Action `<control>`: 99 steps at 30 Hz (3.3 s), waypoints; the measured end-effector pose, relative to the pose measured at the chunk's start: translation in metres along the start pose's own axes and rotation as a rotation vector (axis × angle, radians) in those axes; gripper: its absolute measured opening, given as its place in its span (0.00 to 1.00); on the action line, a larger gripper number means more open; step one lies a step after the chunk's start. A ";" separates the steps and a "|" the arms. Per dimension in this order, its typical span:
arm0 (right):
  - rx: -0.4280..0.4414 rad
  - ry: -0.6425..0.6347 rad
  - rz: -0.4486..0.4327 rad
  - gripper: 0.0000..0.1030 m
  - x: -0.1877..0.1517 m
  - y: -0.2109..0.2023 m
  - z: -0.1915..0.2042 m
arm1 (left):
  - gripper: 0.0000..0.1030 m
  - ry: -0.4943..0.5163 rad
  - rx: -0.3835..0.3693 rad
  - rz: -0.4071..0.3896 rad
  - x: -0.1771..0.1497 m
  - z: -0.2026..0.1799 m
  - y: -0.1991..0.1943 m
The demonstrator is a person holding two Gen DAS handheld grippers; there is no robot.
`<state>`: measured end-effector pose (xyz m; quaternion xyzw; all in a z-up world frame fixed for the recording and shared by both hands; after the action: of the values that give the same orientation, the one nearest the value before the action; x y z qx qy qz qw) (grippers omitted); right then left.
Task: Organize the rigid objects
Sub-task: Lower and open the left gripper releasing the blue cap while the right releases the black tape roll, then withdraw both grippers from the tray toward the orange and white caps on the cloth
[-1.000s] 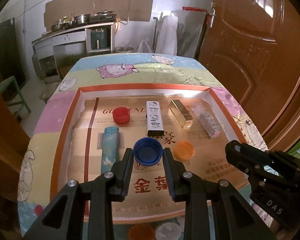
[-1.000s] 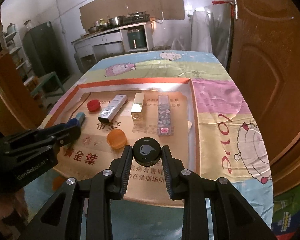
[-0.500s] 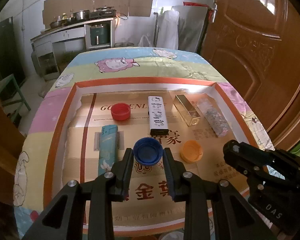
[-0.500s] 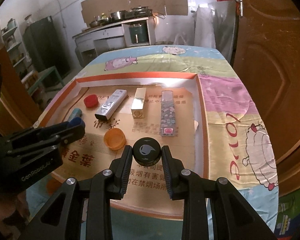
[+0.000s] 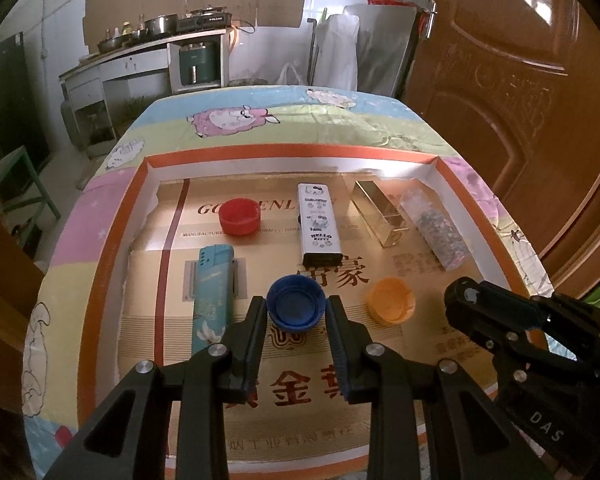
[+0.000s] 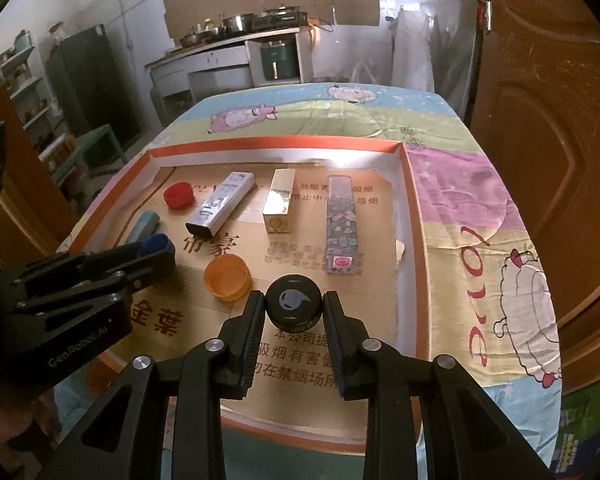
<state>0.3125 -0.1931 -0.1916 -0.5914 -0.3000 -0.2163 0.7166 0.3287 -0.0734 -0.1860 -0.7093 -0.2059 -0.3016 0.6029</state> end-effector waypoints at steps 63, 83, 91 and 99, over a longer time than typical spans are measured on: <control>-0.002 -0.011 0.000 0.35 -0.008 -0.011 0.004 | 0.41 -0.005 -0.020 -0.055 0.000 -0.001 -0.021; -0.004 -0.025 -0.032 0.35 -0.008 -0.042 0.016 | 0.41 -0.019 -0.011 -0.083 -0.007 0.005 -0.051; -0.004 -0.032 -0.044 0.35 -0.011 -0.057 0.024 | 0.41 -0.020 -0.008 -0.099 -0.010 0.007 -0.067; -0.003 -0.043 -0.049 0.35 -0.017 -0.069 0.032 | 0.41 -0.022 -0.006 -0.110 -0.016 0.010 -0.083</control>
<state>0.2490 -0.1770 -0.1504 -0.5896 -0.3292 -0.2215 0.7035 0.2645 -0.0465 -0.1377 -0.7021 -0.2504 -0.3270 0.5809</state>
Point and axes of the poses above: each gripper's, at about its wrist camera, not at the fingertips, and y roughly the way its jaws point, z to its left, x to its top, the point moved 10 cm from there along y, roughly the way its jaws point, and after that the axes turned 5 degrees about -z, right-handed, at the moved point
